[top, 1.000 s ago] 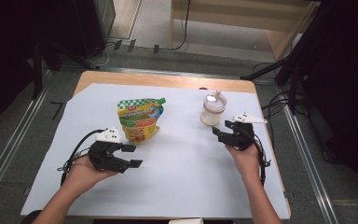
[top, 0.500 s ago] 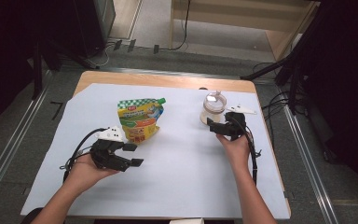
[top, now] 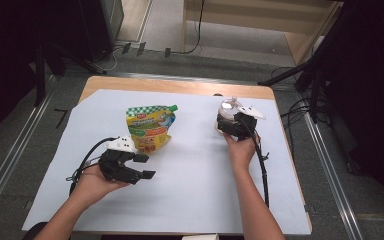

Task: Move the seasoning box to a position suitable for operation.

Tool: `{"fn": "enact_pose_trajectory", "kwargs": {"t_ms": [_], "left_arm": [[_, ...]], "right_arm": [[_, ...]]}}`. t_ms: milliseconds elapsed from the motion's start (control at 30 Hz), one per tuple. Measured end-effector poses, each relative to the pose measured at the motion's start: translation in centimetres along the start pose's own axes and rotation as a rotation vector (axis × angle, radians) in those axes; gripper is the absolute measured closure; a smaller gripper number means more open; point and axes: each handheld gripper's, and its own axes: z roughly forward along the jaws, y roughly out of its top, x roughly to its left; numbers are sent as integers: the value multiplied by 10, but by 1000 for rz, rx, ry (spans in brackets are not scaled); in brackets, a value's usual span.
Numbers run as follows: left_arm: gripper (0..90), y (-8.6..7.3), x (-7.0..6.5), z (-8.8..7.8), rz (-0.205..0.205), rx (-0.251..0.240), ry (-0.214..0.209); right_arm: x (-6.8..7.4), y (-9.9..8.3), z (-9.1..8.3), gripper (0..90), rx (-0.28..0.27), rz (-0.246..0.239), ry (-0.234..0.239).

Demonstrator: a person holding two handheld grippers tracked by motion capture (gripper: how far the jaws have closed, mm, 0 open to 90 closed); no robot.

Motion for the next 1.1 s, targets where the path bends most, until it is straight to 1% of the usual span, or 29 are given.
{"fn": "enact_pose_trajectory", "kwargs": {"t_ms": [33, 67, 100, 133, 167, 200, 267, 300, 333, 367, 467, 600, 667, 733, 767, 967, 1033, 1067, 1100], "left_arm": [[374, 0, 0, 0, 0, 4, 0], [374, 0, 0, 0, 0, 4, 0], [374, 0, 0, 1, -1, 2, -2], [374, 0, 0, 1, -2, 0, -3], [374, 0, 0, 1, -3, -1, -4], [374, 0, 0, 1, -3, -3, -7], [374, 0, 0, 1, -1, -4, -8], [374, 0, 0, 1, -1, -4, -8], [374, 0, 0, 1, -1, -4, -8], [374, 0, 0, 1, -1, -5, -10], [374, 0, 0, 1, 1, -1, -10], [374, 0, 0, 1, 0, -4, -11], [374, 0, 0, 1, -1, -4, -10], [374, 0, 0, 1, 1, 0, -10], [374, 0, 0, 2, 0, 1, -11], [374, 0, 0, 2, 2, 2, -10], [374, 0, 0, 2, 0, 2, -11], [374, 0, 0, 2, 1, 4, -9], [374, 0, 0, 2, 1, 6, -8]], "right_arm": [[3, -1, 6, 93, 2, 1, -25], [3, -1, 6, 93, 2, 1, -25], [5, 0, 12, 87, 10, 18, -45], [5, 0, 12, 87, 10, 18, -45], [5, 0, 15, 84, 7, 29, -49], [5, 1, 19, 81, -1, 53, -52], [6, 0, 22, 82, -16, 74, -50], [6, 0, 23, 88, -23, 72, -52], [6, 0, 23, 88, -23, 72, -52], [7, 0, 23, 93, -24, 57, -61], [7, 0, 22, 96, -25, 66, -64], [5, 2, 20, 104, -24, 58, -64], [4, 2, 19, 107, -22, 66, -56], [2, 4, 17, 108, -22, 93, -39], [1, 4, 16, 109, -25, 91, -36], [2, 10, 6, 110, -31, 38, -34], [3, 12, 1, 110, -29, 18, -25], [5, 13, -5, 110, -27, -6, -6], [6, 13, -8, 110, -34, -19, 3]]}}
